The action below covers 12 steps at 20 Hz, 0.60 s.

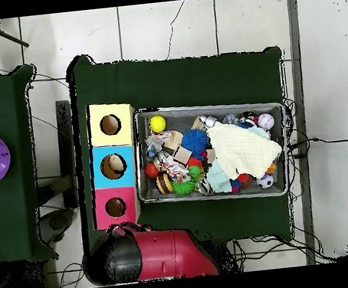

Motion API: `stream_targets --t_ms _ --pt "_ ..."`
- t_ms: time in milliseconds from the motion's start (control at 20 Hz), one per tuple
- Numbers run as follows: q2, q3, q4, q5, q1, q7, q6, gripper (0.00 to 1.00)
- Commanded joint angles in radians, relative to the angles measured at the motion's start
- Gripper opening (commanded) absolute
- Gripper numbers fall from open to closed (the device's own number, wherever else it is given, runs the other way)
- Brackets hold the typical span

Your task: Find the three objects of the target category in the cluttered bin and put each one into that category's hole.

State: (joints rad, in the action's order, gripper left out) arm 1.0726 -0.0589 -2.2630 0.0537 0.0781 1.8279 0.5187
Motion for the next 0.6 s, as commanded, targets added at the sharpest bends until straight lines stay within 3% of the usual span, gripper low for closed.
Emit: stream_targets --t_ms 50,350,600 --pt "-0.039 0.005 -0.196 0.089 -0.026 0.277 -0.181 0.0" --pt "-0.026 0.002 -0.229 0.191 -0.108 0.338 -0.205 0.0" --pt "-0.039 0.076 -0.121 0.234 -0.239 0.405 -0.091 0.0"
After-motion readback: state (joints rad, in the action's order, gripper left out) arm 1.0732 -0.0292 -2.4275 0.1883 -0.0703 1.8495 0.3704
